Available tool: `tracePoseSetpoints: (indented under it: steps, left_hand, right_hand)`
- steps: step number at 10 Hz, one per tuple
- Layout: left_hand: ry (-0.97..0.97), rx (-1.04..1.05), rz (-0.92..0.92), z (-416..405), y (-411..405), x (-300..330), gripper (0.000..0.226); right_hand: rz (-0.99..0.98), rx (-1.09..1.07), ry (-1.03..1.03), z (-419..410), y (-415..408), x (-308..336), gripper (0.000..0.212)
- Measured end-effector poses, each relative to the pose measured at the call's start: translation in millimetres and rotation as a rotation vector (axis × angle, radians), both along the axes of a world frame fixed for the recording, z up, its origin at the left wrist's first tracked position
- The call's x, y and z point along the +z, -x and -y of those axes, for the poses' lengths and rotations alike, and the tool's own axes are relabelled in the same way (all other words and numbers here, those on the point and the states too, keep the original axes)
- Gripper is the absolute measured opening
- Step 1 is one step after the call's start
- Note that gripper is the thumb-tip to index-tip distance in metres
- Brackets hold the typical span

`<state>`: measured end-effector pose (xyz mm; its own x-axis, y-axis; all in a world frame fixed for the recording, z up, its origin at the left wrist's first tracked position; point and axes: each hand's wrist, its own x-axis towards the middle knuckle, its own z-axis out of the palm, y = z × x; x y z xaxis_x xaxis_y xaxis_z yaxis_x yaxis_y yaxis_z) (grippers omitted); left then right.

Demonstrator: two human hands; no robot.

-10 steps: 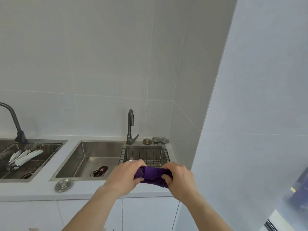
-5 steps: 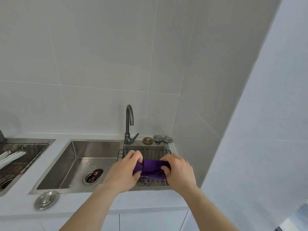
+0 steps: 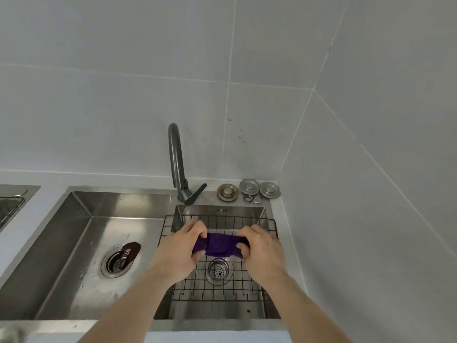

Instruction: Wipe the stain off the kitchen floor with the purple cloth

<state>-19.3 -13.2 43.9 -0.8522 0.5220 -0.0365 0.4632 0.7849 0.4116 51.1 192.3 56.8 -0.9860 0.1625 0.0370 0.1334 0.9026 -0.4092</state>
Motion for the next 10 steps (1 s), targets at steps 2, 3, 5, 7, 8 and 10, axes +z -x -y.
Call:
tracePoseSetpoints:
  steps: [2, 3, 5, 7, 8, 10]
  left_hand:
    - [0.034, -0.005, 0.148, -16.8, 38.4, -69.6, 0.041]
    - [0.059, -0.031, 0.208, -19.7, 47.8, -100.6, 0.035]
    - [0.146, -0.080, 0.151, -26.4, 51.5, -141.7, 0.035]
    - [0.300, -0.127, 0.227, -18.2, 40.7, -153.4, 0.045]
    - [0.318, -0.121, 0.232, -14.4, 38.9, -142.2, 0.054]
    - [0.294, -0.068, 0.146, -4.4, 28.8, -93.5, 0.073]
  right_hand:
    - [0.151, 0.002, 0.045, -15.6, 42.5, -69.2, 0.023]
    - [0.195, -0.010, 0.060, -20.0, 50.6, -98.2, 0.031]
    - [0.236, 0.038, 0.002, -25.6, 54.4, -140.3, 0.041]
    - [0.426, 0.130, -0.055, -29.9, 41.5, -159.9, 0.050]
    - [0.477, 0.154, -0.065, -31.1, 34.9, -153.4, 0.059]
    - [0.385, 0.060, -0.005, -30.6, 20.9, -116.3, 0.069]
